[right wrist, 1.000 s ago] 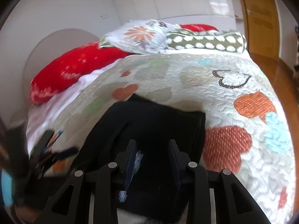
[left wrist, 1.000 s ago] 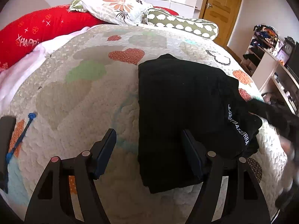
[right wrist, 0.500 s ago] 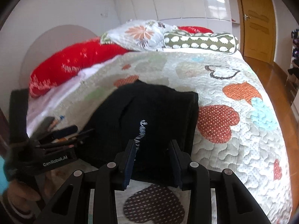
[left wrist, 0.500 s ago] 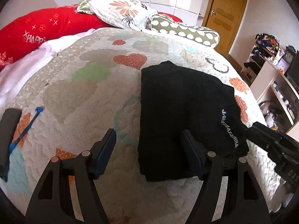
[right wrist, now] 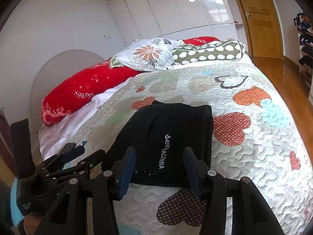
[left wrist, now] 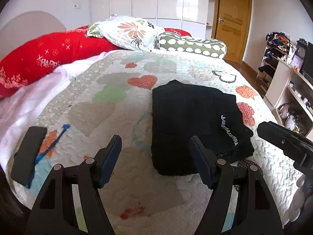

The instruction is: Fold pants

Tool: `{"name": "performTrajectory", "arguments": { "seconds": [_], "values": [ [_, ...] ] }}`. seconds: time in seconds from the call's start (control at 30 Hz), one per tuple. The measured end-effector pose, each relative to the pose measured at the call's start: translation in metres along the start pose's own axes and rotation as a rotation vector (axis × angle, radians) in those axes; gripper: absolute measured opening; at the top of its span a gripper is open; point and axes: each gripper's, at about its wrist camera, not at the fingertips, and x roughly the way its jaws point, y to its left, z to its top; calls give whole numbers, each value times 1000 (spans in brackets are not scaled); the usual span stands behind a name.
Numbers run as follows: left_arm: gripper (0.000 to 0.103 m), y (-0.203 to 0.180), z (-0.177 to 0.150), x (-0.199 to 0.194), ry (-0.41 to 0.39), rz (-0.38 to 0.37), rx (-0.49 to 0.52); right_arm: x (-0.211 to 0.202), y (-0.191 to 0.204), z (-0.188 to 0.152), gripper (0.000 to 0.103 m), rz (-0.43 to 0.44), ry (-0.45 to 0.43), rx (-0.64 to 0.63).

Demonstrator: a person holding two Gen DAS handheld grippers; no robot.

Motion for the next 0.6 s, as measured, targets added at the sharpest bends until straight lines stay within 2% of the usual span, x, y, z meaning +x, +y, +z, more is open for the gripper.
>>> {"name": "performTrajectory", "arguments": {
  "seconds": [0.33,0.6],
  "values": [
    [72,-9,-7,-23,-53,47,60,-6,7,-6,49,16,7,-10],
    [72,-11,-8,-30,-65,41,49,-19,8,-5,49,-3,-22,-26]
  ]
}}
